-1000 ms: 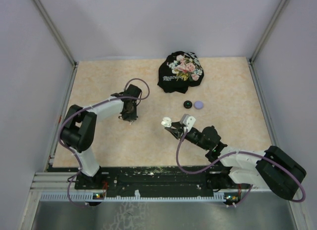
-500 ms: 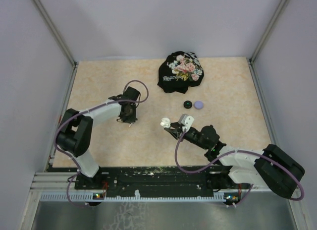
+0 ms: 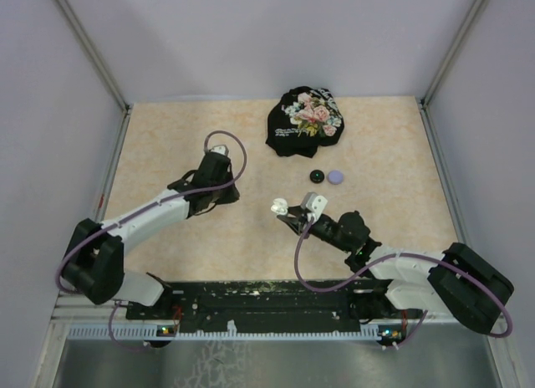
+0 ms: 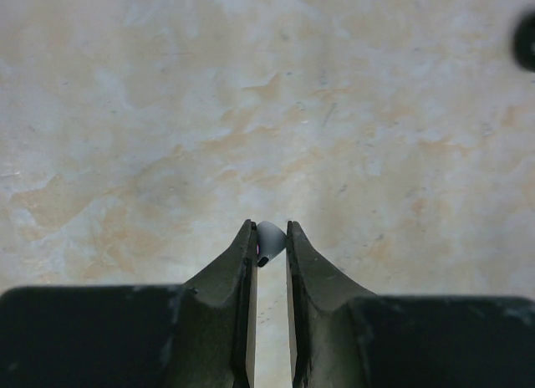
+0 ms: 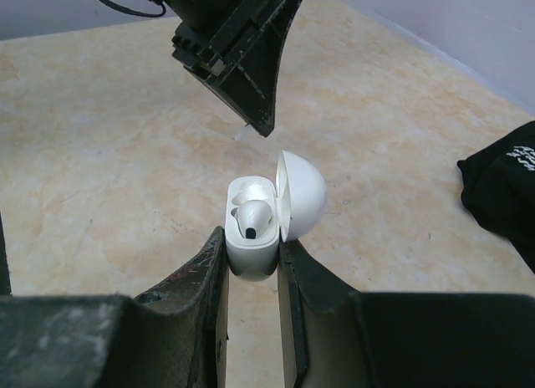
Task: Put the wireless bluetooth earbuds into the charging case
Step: Pick up the earbud from the center of the board, then place the earbud in the charging case.
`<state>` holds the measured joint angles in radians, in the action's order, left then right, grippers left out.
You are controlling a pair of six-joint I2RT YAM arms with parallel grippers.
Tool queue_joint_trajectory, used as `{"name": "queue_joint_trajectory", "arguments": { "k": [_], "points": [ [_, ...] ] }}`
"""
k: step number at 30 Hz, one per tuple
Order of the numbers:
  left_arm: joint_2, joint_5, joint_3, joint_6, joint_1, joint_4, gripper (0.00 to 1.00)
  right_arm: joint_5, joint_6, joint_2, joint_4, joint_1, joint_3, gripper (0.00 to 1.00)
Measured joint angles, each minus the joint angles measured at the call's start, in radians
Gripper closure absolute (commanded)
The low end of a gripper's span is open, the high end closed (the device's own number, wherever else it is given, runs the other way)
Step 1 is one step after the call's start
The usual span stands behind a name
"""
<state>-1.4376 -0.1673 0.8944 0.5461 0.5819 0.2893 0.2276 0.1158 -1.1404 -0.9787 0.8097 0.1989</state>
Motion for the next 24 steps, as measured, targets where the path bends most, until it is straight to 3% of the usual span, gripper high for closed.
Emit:
{"name": "queue_joint_trajectory", "arguments": {
  "k": [9, 24],
  "points": [
    [0.144, -0.011, -0.063, 0.076, 0.141, -0.196, 0.8, -0.036, 0.005, 0.001, -0.018, 0.0, 0.0, 1.0],
    [0.185, -0.139, -0.097, 0.149, 0.373, -0.463, 0.8, -0.085, 0.005, 0.011, -0.036, 0.0, -0.003, 1.0]
  ]
}}
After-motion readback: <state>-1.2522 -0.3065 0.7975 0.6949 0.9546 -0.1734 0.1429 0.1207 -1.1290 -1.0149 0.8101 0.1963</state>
